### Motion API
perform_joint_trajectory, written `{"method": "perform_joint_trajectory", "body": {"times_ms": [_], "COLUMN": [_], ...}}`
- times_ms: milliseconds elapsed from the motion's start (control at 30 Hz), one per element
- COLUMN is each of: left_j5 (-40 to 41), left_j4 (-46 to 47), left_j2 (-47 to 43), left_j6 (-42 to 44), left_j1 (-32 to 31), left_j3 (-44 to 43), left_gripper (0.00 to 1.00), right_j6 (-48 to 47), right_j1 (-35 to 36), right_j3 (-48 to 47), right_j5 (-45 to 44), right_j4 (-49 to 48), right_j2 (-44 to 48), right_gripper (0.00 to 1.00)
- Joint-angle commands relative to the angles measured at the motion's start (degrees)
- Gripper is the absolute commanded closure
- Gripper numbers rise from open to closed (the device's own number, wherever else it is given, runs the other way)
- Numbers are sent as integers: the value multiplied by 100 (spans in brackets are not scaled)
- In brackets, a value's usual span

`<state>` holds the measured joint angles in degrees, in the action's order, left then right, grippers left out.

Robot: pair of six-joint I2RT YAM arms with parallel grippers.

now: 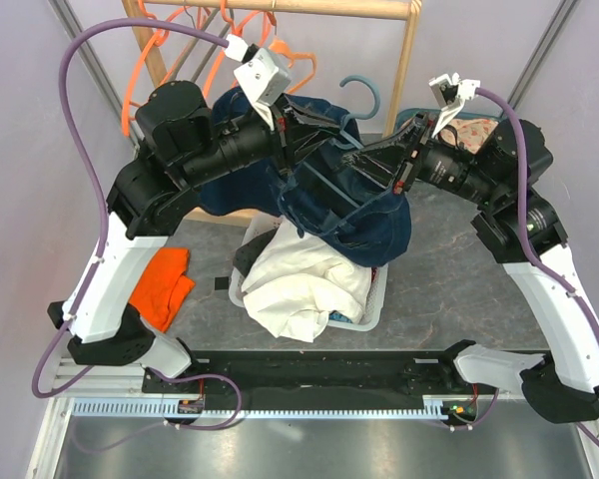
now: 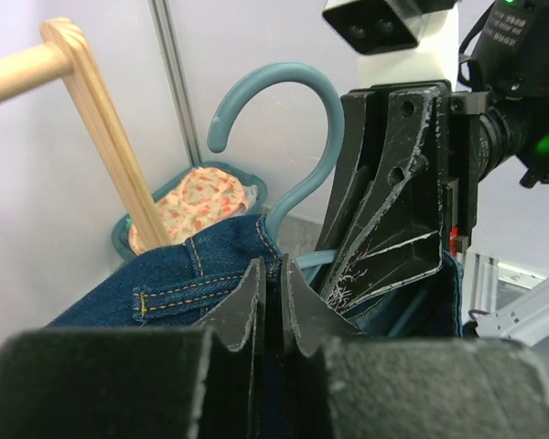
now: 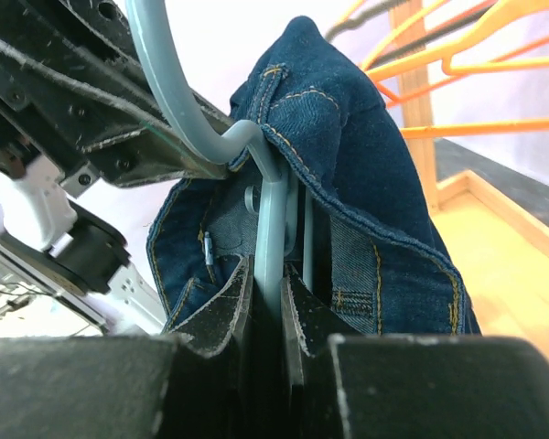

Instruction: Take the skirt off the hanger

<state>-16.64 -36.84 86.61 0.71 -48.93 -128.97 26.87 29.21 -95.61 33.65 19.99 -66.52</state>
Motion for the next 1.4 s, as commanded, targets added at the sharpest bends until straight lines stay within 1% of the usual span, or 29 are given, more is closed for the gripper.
{"method": "perform_joint_trajectory", "body": {"times_ms": [0, 33, 67, 100, 133, 167, 200, 267, 367, 433, 467, 500, 567, 600, 667, 767, 800, 900, 1100, 1267, 1300, 1367], "left_j5": [-409, -427, -445, -497, -533, -542, -542, -463, -454, -489, -402, -236, -112, -50, -119, -575, -612, -612, -533, -454, -454, -419], "left_j4": [45, 19, 10, 1, -7, -16, -25, -60, -174, -323, -428, -473, -622, -666, -824, -1272, -1456, -1598, -1598, -1651, -1651, -1660], "left_j2": [-188, -249, -267, -311, -381, -416, -451, -548, -636, -654, -654, -689, -733, -777, -821, -874, -856, -856, -663, -549, -557, -531], "left_j6": [289, 376, 438, 500, 587, 606, 641, 658, 992, 1413, 1493, 1746, 2046, 2326, 2573, 3266, 3391, 3874, 4253, 4464, 4490, 4578], "left_j1": [-99, -100, -100, -100, -100, -100, -100, -100, -56, 23, 32, 76, 120, 155, 199, 252, 261, 287, 393, 401, 401, 401], "left_j3": [178, 205, 231, 240, 223, 188, 83, -58, -339, -681, -848, -1058, -1226, -1219, -1079, -719, -639, -323, -120, -59, -6, 90], "left_gripper": [84, 81, 68, 59, 32, 9, 1, 0, 0, 0, 0, 0, 0, 1, 1, 3, 3, 4, 3, 4, 5, 17], "right_j6": [259, 179, 100, -84, -173, -278, -444, -577, -736, -841, -868, -877, -912, -912, -921, -973, -991, -1017, -1009, -1070, -1061, -1079], "right_j1": [128, 146, 146, 146, 146, 146, 146, 146, 138, 146, 146, 146, 146, 146, 146, 146, 146, 146, 146, 138, 137, 146], "right_j3": [-256, -256, -247, -221, -212, -203, -177, -142, -151, -186, -212, -238, -247, -265, -282, -361, -388, -493, -502, -511, -511, -528], "right_j5": [46, 10, -25, -51, -95, -130, -165, -201, -201, -201, -175, -157, -96, -78, -43, 36, 63, 159, 440, 423, 423, 449], "right_j4": [-1280, -1182, -1077, -893, -778, -664, -498, -391, -189, -48, -4, 75, 137, 146, 198, 277, 312, 453, 550, 682, 699, 682], "right_j2": [-98, -72, 24, 77, 130, 235, 280, 411, 482, 491, 482, 482, 491, 500, 500, 517, 509, 517, 588, 632, 632, 632], "right_gripper": [89, 91, 94, 95, 96, 97, 98, 99, 100, 100, 100, 100, 100, 100, 100, 100, 100, 100, 100, 100, 100, 100]}}
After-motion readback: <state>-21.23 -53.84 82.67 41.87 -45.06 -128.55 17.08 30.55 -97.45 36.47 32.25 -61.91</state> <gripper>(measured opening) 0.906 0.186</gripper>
